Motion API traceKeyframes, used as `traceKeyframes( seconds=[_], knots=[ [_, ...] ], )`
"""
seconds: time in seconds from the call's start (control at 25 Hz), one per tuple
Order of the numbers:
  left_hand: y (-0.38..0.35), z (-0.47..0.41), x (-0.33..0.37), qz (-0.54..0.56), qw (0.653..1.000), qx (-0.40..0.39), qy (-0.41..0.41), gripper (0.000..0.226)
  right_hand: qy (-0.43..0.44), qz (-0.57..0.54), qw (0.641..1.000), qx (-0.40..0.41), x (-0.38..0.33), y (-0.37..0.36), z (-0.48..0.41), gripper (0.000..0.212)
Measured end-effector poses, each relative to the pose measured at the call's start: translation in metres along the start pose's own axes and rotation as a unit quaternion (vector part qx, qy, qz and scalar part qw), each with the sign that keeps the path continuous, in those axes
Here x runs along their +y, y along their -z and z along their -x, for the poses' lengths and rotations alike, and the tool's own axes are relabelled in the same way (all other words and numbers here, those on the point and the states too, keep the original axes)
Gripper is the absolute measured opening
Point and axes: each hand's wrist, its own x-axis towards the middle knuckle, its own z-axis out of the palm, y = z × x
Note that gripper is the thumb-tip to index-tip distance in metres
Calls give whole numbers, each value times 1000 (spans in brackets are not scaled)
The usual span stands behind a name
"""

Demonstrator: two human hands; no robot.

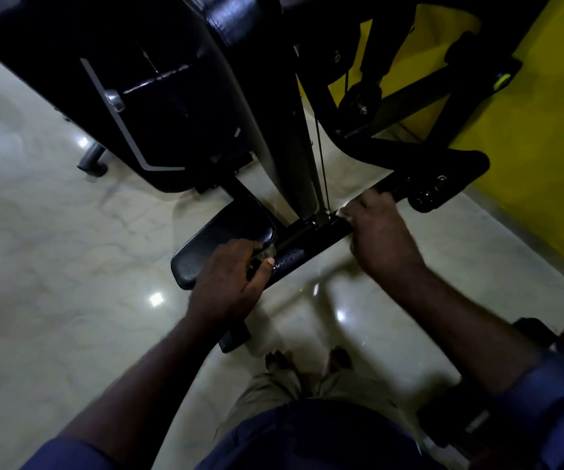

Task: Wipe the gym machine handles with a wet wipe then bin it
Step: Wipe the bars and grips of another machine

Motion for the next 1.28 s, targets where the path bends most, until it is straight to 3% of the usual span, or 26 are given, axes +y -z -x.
traceKeyframes(
  seconds=[0.08, 0.24, 0.36, 0.44, 0.52, 0.6, 0.72, 0.8, 0.88, 0.96, 1.12, 1.2, 1.24, 1.28],
  knots=[
    [1, 0, 1, -6, 1000, -14, -6, 49, 59, 18, 998, 8, 20, 6, -3, 38],
    [6, 3, 6, 23, 1000, -11, -3, 45, -70, 46, 993, 88, 73, 12, -35, 28],
    [9, 8, 11, 50, 999, 11, 6, 45, -95, -149, 977, 122, 1, -24, 8, 34],
    [9, 9, 12, 47, 999, 8, -3, 46, -1, -236, 964, 125, -62, -41, 49, 30],
    [11, 10, 12, 39, 999, -4, -33, 46, 88, -213, 966, 120, -65, -43, 53, 28],
    [13, 12, 11, 31, 995, -22, -89, 49, 29, -191, 976, 105, -17, -28, 22, 30],
    [15, 15, 10, 8, 987, -32, -155, 59, -86, -187, 963, 175, 50, -15, -3, 39],
    [15, 15, 10, -3, 983, -32, -179, 63, -67, -170, 966, 182, 26, -36, 18, 45],
    [16, 14, 10, -10, 982, -40, -182, 63, 13, -154, 970, 189, -9, -52, 45, 46],
    [15, 13, 8, -16, 985, -50, -163, 63, 5, -170, 965, 199, -1, -51, 35, 46],
    [15, 16, 8, -11, 989, -43, -144, 62, -137, -196, 935, 263, 48, -27, -3, 50],
    [15, 16, 10, -5, 990, -39, -139, 61, -177, -221, 912, 296, 35, -40, 5, 38],
    [15, 16, 10, -3, 990, -38, -139, 61, -221, -279, 877, 323, 21, -49, 11, 28],
    [15, 16, 9, -4, 989, -39, -140, 61, -285, -380, 806, 353, 9, -56, 15, 20]
  ],
)
